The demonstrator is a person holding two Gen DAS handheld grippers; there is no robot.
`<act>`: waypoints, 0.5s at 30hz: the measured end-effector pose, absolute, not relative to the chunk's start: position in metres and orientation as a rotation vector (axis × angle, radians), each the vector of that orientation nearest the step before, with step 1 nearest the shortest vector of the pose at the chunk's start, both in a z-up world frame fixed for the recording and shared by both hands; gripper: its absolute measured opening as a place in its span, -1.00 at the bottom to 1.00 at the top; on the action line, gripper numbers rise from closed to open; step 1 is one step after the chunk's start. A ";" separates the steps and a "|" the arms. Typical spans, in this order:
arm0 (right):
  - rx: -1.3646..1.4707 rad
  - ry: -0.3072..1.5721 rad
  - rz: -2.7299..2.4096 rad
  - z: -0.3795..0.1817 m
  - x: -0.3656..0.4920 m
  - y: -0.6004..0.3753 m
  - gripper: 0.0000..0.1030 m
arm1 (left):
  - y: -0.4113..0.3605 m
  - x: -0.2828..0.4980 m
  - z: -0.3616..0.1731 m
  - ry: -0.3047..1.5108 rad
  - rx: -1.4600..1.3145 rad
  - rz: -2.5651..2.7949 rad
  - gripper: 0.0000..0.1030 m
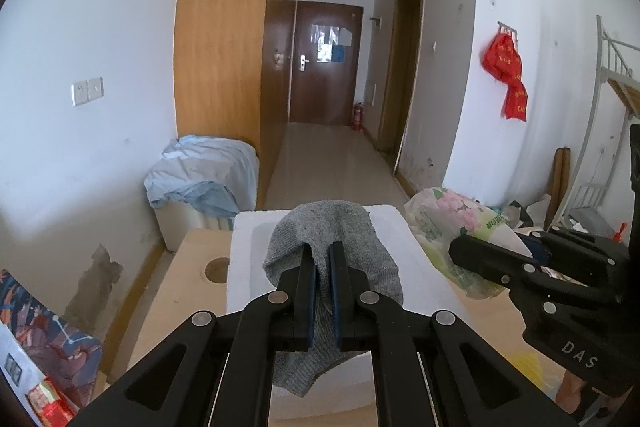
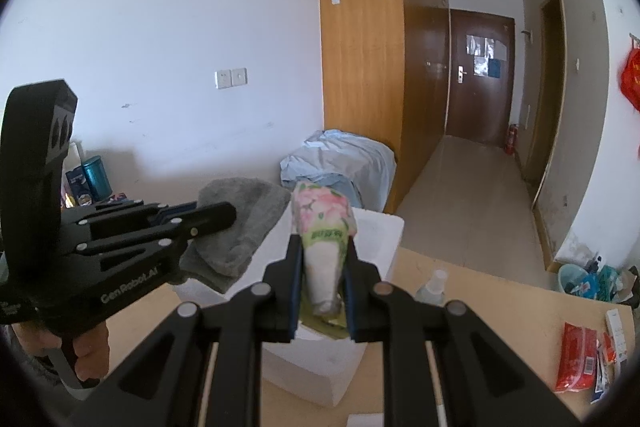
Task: Organize soft objects
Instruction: 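Lift the grey sock and floral tissue roll and carry both over the white foam box, then open the left gripper to drop the grey sock into the foam box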
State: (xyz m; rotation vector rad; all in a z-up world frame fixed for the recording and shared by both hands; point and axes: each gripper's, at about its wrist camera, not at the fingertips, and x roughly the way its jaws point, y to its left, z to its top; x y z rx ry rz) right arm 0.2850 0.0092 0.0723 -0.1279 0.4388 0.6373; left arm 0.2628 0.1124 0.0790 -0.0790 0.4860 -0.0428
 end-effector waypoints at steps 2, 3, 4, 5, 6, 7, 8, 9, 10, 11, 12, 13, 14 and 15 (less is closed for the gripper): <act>-0.125 0.444 0.636 0.072 0.287 0.010 -0.59 | 0.112 0.266 0.078 0.490 -0.083 -0.046 -0.87; -0.122 0.445 0.635 0.072 0.288 0.011 -0.59 | 0.111 0.268 0.077 0.491 -0.080 -0.045 -0.87; -0.121 0.447 0.634 0.073 0.288 0.011 -0.59 | 0.110 0.270 0.077 0.493 -0.076 -0.045 -0.87; -0.121 0.448 0.635 0.074 0.288 0.013 -0.59 | 0.111 0.271 0.074 0.498 -0.071 -0.044 -0.87; -0.120 0.447 0.634 0.074 0.289 0.013 -0.59 | 0.111 0.273 0.073 0.503 -0.070 -0.043 -0.87; -0.122 0.448 0.635 0.074 0.289 0.013 -0.59 | 0.111 0.275 0.072 0.510 -0.071 -0.042 -0.87; -0.121 0.448 0.635 0.074 0.289 0.013 -0.59 | 0.111 0.276 0.071 0.515 -0.071 -0.041 -0.87; -0.121 0.448 0.635 0.075 0.289 0.014 -0.59 | 0.111 0.278 0.071 0.517 -0.072 -0.039 -0.87; -0.123 0.449 0.635 0.075 0.289 0.015 -0.59 | 0.111 0.279 0.071 0.519 -0.070 -0.038 -0.87; -0.122 0.449 0.635 0.075 0.289 0.014 -0.59 | 0.111 0.281 0.071 0.521 -0.070 -0.038 -0.87; -0.120 0.448 0.634 0.075 0.289 0.014 -0.59 | 0.111 0.282 0.071 0.524 -0.071 -0.038 -0.87; -0.121 0.449 0.633 0.075 0.290 0.015 -0.59 | 0.111 0.285 0.070 0.530 -0.069 -0.037 -0.87; -0.122 0.449 0.633 0.075 0.290 0.016 -0.59 | 0.110 0.287 0.070 0.532 -0.070 -0.037 -0.87; -0.119 0.448 0.632 0.075 0.290 0.016 -0.59 | 0.110 0.289 0.070 0.533 -0.069 -0.037 -0.87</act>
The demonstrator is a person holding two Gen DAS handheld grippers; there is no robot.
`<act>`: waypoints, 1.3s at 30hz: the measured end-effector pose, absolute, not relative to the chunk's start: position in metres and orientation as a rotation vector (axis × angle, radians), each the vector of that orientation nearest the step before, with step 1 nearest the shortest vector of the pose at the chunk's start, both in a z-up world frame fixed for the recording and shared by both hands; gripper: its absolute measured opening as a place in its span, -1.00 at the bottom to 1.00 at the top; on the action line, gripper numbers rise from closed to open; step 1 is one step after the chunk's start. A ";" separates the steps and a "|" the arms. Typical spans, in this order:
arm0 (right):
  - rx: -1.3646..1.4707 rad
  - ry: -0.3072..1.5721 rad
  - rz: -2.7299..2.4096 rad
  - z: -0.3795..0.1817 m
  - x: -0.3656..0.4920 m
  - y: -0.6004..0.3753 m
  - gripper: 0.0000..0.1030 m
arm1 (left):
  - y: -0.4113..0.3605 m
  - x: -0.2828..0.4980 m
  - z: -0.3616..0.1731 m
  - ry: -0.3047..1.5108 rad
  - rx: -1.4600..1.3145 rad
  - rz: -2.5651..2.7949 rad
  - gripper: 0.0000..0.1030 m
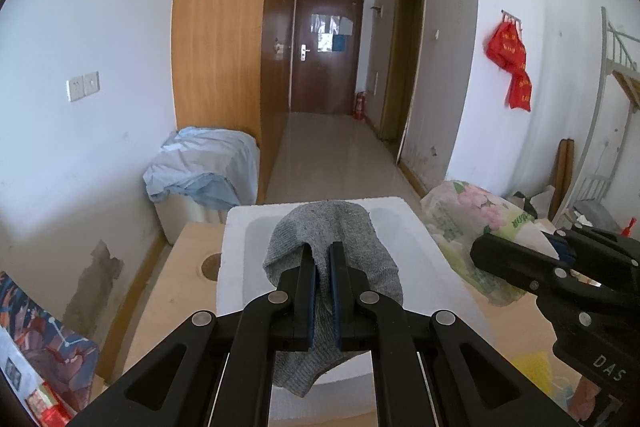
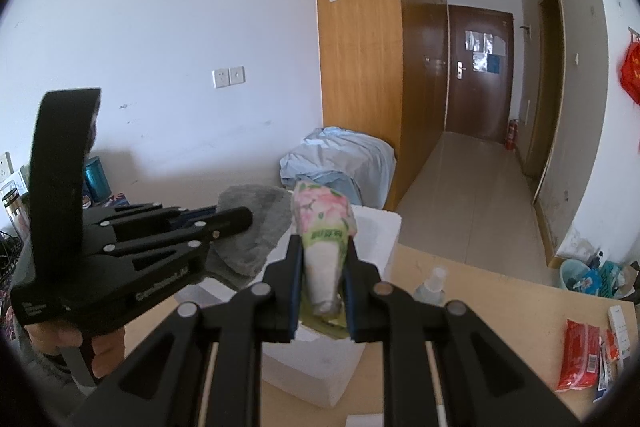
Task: Organize soft objects
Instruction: 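Open the left gripper to drop the grey sock into the foam box, then lower the floral tissue roll into the foam box and open the right gripper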
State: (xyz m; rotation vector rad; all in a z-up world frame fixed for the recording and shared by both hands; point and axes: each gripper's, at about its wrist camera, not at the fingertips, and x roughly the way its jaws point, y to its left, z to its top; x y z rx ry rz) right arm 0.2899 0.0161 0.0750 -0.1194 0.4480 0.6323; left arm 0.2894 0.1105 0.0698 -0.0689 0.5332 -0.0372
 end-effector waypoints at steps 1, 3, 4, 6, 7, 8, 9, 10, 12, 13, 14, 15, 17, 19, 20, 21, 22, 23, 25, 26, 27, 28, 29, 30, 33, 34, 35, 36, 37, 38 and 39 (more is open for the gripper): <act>-0.122 0.448 0.632 0.075 0.290 0.017 -0.59 | 0.111 0.290 0.070 0.530 -0.070 -0.040 -0.87; -0.121 0.448 0.632 0.074 0.290 0.016 -0.59 | 0.110 0.291 0.070 0.525 -0.062 -0.041 -0.87; -0.123 0.449 0.633 0.074 0.291 0.017 -0.59 | 0.109 0.291 0.069 0.525 -0.061 -0.041 -0.86; -0.121 0.448 0.631 0.075 0.291 0.016 -0.59 | 0.109 0.290 0.068 0.525 -0.058 -0.044 -0.79; -0.120 0.447 0.630 0.075 0.291 0.016 -0.59 | 0.109 0.290 0.068 0.524 -0.061 -0.044 -0.62; -0.120 0.447 0.630 0.075 0.291 0.016 -0.59 | 0.109 0.290 0.068 0.522 -0.062 -0.037 -0.46; -0.118 0.445 0.630 0.075 0.292 0.016 -0.59 | 0.110 0.289 0.068 0.522 -0.059 -0.032 0.05; -0.116 0.444 0.629 0.075 0.292 0.016 -0.59 | 0.110 0.289 0.067 0.519 -0.055 -0.025 0.57; -0.113 0.438 0.627 0.075 0.292 0.015 -0.59 | 0.110 0.288 0.068 0.512 -0.053 -0.012 0.80; -0.111 0.436 0.626 0.075 0.292 0.014 -0.59 | 0.110 0.286 0.069 0.499 -0.055 -0.006 0.81; -0.111 0.436 0.626 0.075 0.291 0.014 -0.59 | 0.111 0.282 0.071 0.468 -0.059 0.003 0.83; -0.109 0.435 0.625 0.074 0.292 0.014 -0.59 | 0.112 0.279 0.072 0.454 -0.061 0.013 0.83; -0.108 0.436 0.624 0.073 0.291 0.014 -0.59 | 0.114 0.279 0.073 0.463 -0.066 0.012 0.83; -0.106 0.435 0.625 0.073 0.292 0.013 -0.59 | 0.116 0.279 0.073 0.465 -0.071 0.026 0.83; -0.109 0.435 0.625 0.073 0.291 0.014 -0.59 | 0.117 0.278 0.072 0.466 -0.069 0.029 0.83; -0.110 0.435 0.626 0.072 0.292 0.014 -0.59 | 0.117 0.278 0.072 0.469 -0.070 0.032 0.83; -0.110 0.435 0.627 0.072 0.292 0.014 -0.59 | 0.119 0.277 0.072 0.472 -0.074 0.031 0.83; -0.112 0.436 0.629 0.072 0.292 0.015 -0.59 | 0.118 0.276 0.072 0.472 -0.077 0.031 0.83; -0.113 0.439 0.633 0.071 0.292 0.016 -0.59 | 0.119 0.274 0.073 0.472 -0.076 0.040 0.83; -0.116 0.440 0.635 0.071 0.293 0.017 -0.59 | 0.118 0.274 0.074 0.473 -0.073 0.043 0.83; -0.117 0.441 0.637 0.071 0.293 0.017 -0.59 | 0.119 0.273 0.074 0.473 -0.072 0.044 0.83; -0.118 0.443 0.637 0.070 0.293 0.018 -0.59 | 0.120 0.271 0.075 0.471 -0.073 0.048 0.83; -0.119 0.444 0.640 0.071 0.294 0.018 -0.59 | 0.121 0.268 0.075 0.470 -0.073 0.051 0.83; -0.119 0.446 0.642 0.071 0.294 0.019 -0.59 | 0.121 0.267 0.075 0.470 -0.075 0.054 0.83; -0.122 0.447 0.645 0.071 0.295 0.020 -0.59 | 0.125 0.259 0.077 0.462 -0.081 0.063 0.84; -0.124 0.447 0.646 0.071 0.295 0.021 -0.59 | 0.126 0.257 0.078 0.458 -0.082 0.069 0.84; -0.126 0.447 0.647 0.071 0.296 0.020 -0.59 | 0.129 0.254 0.079 0.453 -0.082 0.078 0.85; -0.130 0.449 0.650 0.071 0.297 0.020 -0.59 | 0.131 0.251 0.080 0.449 -0.084 0.086 0.87; -0.131 0.451 0.653 0.071 0.298 0.021 -0.59 | 0.133 0.249 0.080 0.446 -0.088 0.093 0.91; -0.129 0.456 0.656 0.070 0.300 0.022 -0.59 | 0.136 0.246 0.081 0.442 -0.096 0.103 0.92; -0.129 0.460 0.659 0.070 0.301 0.023 -0.59 | 0.138 0.244 0.081 0.439 -0.101 0.111 0.93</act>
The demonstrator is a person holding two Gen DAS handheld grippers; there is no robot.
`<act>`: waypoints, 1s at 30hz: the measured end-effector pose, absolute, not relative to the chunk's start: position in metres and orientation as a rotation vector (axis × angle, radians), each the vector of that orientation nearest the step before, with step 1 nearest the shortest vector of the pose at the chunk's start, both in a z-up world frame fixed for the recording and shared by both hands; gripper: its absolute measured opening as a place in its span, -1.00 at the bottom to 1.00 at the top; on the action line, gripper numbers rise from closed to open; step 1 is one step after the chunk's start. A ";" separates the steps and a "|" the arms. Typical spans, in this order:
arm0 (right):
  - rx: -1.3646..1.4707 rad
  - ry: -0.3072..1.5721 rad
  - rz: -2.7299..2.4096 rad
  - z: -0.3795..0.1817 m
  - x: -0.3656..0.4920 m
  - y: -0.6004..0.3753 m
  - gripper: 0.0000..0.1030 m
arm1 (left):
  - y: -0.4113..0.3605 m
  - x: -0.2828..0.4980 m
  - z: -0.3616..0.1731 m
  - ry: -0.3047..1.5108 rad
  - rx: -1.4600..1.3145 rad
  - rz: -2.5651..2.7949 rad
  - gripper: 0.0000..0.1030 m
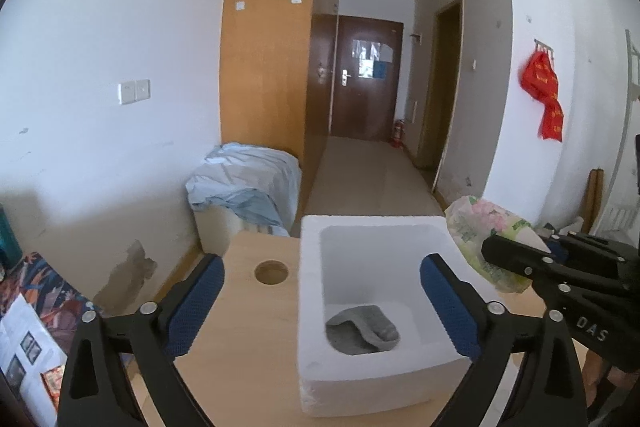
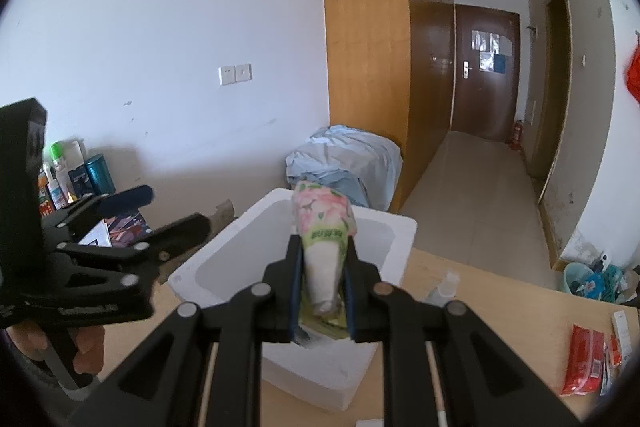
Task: Organize soft objects
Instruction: 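Lower the floral tissue roll into the foam box and open the right gripper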
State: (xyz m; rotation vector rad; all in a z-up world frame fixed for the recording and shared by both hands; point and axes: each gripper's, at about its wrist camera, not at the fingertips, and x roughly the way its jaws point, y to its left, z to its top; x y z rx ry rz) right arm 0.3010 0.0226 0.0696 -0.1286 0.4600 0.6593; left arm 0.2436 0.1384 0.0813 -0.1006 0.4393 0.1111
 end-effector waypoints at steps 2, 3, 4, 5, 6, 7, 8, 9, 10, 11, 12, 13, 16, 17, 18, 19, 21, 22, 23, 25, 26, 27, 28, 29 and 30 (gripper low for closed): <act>-0.132 0.467 0.666 0.068 0.303 0.026 -0.59 | 0.139 0.239 0.083 0.431 -0.098 0.128 0.94; -0.135 0.468 0.668 0.068 0.304 0.027 -0.59 | 0.140 0.238 0.084 0.427 -0.094 0.137 0.94; -0.138 0.470 0.669 0.067 0.305 0.028 -0.59 | 0.141 0.236 0.085 0.422 -0.092 0.145 0.94; -0.142 0.472 0.669 0.066 0.306 0.029 -0.59 | 0.144 0.233 0.086 0.417 -0.093 0.157 0.94; -0.143 0.475 0.669 0.064 0.307 0.031 -0.59 | 0.145 0.231 0.086 0.416 -0.094 0.164 0.94; -0.144 0.477 0.671 0.064 0.308 0.032 -0.59 | 0.148 0.229 0.086 0.410 -0.103 0.173 0.94; -0.143 0.479 0.676 0.063 0.309 0.032 -0.59 | 0.151 0.227 0.086 0.407 -0.111 0.182 0.94; -0.139 0.482 0.677 0.063 0.309 0.032 -0.59 | 0.153 0.226 0.086 0.408 -0.114 0.187 0.94; -0.136 0.482 0.677 0.062 0.310 0.032 -0.58 | 0.153 0.226 0.085 0.412 -0.112 0.188 0.94; -0.134 0.482 0.680 0.063 0.311 0.032 -0.57 | 0.153 0.226 0.085 0.415 -0.111 0.190 0.94; -0.133 0.487 0.682 0.063 0.311 0.032 -0.48 | 0.154 0.226 0.085 0.417 -0.111 0.195 0.94; -0.130 0.490 0.686 0.063 0.311 0.032 -0.42 | 0.154 0.226 0.085 0.416 -0.112 0.194 0.94; -0.131 0.482 0.684 0.064 0.308 0.030 -0.11 | 0.154 0.225 0.085 0.417 -0.111 0.196 0.94; -0.126 0.478 0.677 0.065 0.307 0.028 0.06 | 0.155 0.225 0.085 0.417 -0.113 0.196 0.94; -0.122 0.474 0.673 0.066 0.306 0.027 0.18 | 0.155 0.225 0.085 0.418 -0.113 0.193 0.94; -0.119 0.471 0.671 0.066 0.305 0.027 0.24 | 0.155 0.225 0.085 0.418 -0.117 0.190 0.94; -0.107 0.468 0.668 0.069 0.306 0.024 0.50 | 0.155 0.224 0.085 0.417 -0.123 0.181 0.94; -0.103 0.468 0.666 0.069 0.306 0.024 0.58 | 0.155 0.225 0.085 0.417 -0.122 0.177 0.94; -0.096 0.466 0.667 0.070 0.306 0.023 0.70 | 0.156 0.224 0.086 0.416 -0.120 0.179 0.94; -0.091 0.465 0.667 0.071 0.305 0.024 0.80 | 0.156 0.223 0.086 0.413 -0.118 0.179 0.94; -0.088 0.462 0.663 0.072 0.305 0.023 0.82 | 0.155 0.222 0.086 0.415 -0.118 0.176 0.94; -0.087 0.458 0.661 0.073 0.303 0.023 0.84 | 0.155 0.223 0.086 0.415 -0.119 0.175 0.94; -0.090 0.454 0.662 0.074 0.302 0.023 0.85 | 0.154 0.223 0.086 0.416 -0.117 0.175 0.94; -0.094 0.452 0.657 0.075 0.301 0.023 0.87 | 0.154 0.222 0.086 0.416 -0.116 0.174 0.94; -0.096 0.449 0.653 0.075 0.300 0.022 0.88 | 0.154 0.222 0.086 0.417 -0.117 0.173 0.94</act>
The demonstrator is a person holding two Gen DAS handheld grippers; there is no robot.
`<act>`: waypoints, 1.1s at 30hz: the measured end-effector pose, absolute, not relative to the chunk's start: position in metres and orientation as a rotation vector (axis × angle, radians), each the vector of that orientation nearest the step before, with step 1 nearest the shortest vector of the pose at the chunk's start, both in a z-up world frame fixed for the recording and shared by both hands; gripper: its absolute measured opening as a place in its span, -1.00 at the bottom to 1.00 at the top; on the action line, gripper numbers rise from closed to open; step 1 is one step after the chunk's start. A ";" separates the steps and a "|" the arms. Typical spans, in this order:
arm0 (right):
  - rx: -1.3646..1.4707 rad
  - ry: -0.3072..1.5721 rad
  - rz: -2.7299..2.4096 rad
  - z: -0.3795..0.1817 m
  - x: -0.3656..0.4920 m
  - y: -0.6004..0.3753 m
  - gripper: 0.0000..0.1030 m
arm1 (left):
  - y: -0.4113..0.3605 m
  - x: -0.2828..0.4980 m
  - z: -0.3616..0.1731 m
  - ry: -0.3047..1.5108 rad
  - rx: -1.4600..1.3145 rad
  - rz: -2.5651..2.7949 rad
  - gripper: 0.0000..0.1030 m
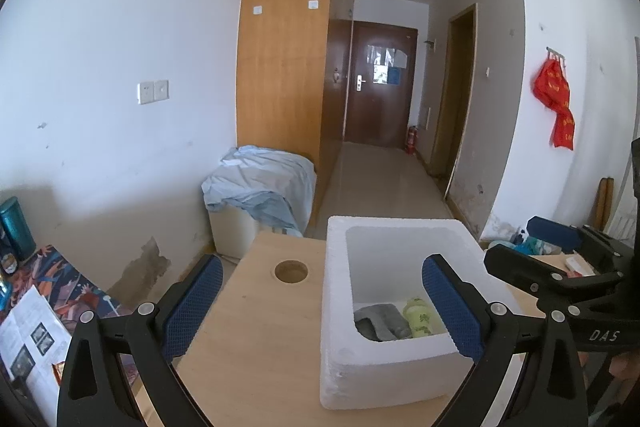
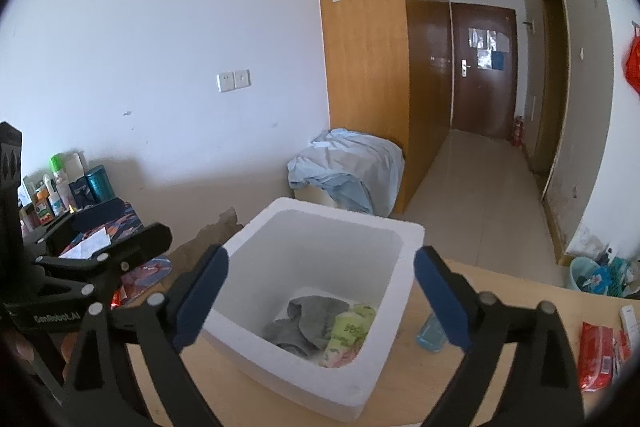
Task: Organize soft objects
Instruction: 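Lower the floral tissue roll into the foam box and open the right gripper, then withdraw both tools from the foam box back toward the remaining items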
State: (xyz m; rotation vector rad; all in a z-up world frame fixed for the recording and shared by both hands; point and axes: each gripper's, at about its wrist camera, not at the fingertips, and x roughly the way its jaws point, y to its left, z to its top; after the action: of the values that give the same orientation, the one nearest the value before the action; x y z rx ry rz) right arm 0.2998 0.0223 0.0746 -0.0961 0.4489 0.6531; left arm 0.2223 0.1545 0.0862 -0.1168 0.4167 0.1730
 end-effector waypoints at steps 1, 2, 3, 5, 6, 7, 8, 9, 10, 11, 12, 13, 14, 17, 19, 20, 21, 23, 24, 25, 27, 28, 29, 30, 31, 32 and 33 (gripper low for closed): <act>-0.095 0.445 0.652 0.075 0.298 0.021 0.88 | 0.154 0.222 0.087 0.417 -0.115 0.171 0.94; -0.093 0.444 0.652 0.076 0.297 0.020 0.88 | 0.155 0.222 0.087 0.417 -0.117 0.170 0.94; -0.090 0.442 0.649 0.076 0.296 0.018 0.89 | 0.155 0.221 0.087 0.415 -0.120 0.168 0.94; -0.080 0.437 0.644 0.078 0.294 0.014 1.00 | 0.153 0.218 0.088 0.413 -0.121 0.163 0.94; -0.077 0.432 0.642 0.078 0.292 0.011 1.00 | 0.151 0.217 0.089 0.411 -0.119 0.161 0.94; -0.075 0.429 0.637 0.080 0.291 0.009 1.00 | 0.150 0.215 0.090 0.409 -0.118 0.159 0.94; -0.068 0.425 0.632 0.080 0.289 0.005 1.00 | 0.148 0.213 0.091 0.407 -0.116 0.155 0.95; -0.060 0.422 0.629 0.081 0.287 0.001 1.00 | 0.146 0.210 0.092 0.404 -0.114 0.151 0.95; -0.054 0.422 0.624 0.082 0.285 -0.002 1.00 | 0.144 0.209 0.092 0.401 -0.113 0.149 0.95; -0.049 0.419 0.616 0.084 0.283 -0.007 1.00 | 0.141 0.206 0.093 0.400 -0.111 0.144 0.95; -0.047 0.414 0.608 0.085 0.280 -0.009 1.00 | 0.138 0.204 0.094 0.399 -0.110 0.138 0.96; -0.048 0.410 0.600 0.086 0.278 -0.012 1.00 | 0.135 0.203 0.095 0.398 -0.108 0.131 0.95; -0.051 0.405 0.589 0.087 0.273 -0.017 1.00 | 0.131 0.200 0.096 0.396 -0.103 0.121 0.95; -0.056 0.402 0.570 0.088 0.264 -0.028 1.00 | 0.121 0.190 0.099 0.387 -0.103 0.096 0.96; -0.038 0.395 0.559 0.089 0.257 -0.039 1.00 | 0.114 0.184 0.102 0.381 -0.100 0.083 0.96; -0.032 0.394 0.551 0.090 0.252 -0.044 1.00 | 0.109 0.180 0.105 0.374 -0.099 0.075 0.96; -0.028 0.392 0.547 0.091 0.249 -0.048 1.00 | 0.105 0.179 0.107 0.373 -0.097 0.066 0.96; -0.018 0.385 0.536 0.094 0.241 -0.057 1.00 | 0.095 0.174 0.112 0.372 -0.089 0.042 0.96; -0.013 0.380 0.529 0.097 0.237 -0.062 1.00 | 0.090 0.172 0.114 0.370 -0.084 0.034 0.96; -0.009 0.373 0.522 0.099 0.232 -0.067 1.00 | 0.085 0.169 0.115 0.367 -0.078 0.026 0.96; -0.010 0.358 0.501 0.103 0.222 -0.076 1.00 | 0.072 0.164 0.119 0.365 -0.065 0.007 0.96; -0.011 0.353 0.490 0.105 0.219 -0.080 1.00 | 0.068 0.163 0.120 0.363 -0.064 -0.005 0.96; -0.009 0.341 0.474 0.107 0.212 -0.087 1.00 | 0.061 0.160 0.121 0.362 -0.060 -0.023 0.96; -0.007 0.334 0.464 0.108 0.208 -0.092 1.00 | 0.055 0.159 0.122 0.364 -0.057 -0.033 0.96; -0.006 0.329 0.453 0.109 0.204 -0.097 1.00 | 0.049 0.156 0.123 0.363 -0.057 -0.044 0.96; 0.003 0.321 0.440 0.110 0.197 -0.105 1.00 | 0.043 0.155 0.123 0.362 -0.054 -0.057 0.96; 0.010 0.315 0.431 0.110 0.193 -0.111 1.00 | 0.038 0.153 0.123 0.363 -0.048 -0.067 0.96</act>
State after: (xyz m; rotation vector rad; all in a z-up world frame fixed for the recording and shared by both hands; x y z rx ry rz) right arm 0.1929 -0.1111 0.1099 0.0096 0.3148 0.4312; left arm 0.1534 0.0383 0.1232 -0.0481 0.3626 -0.0668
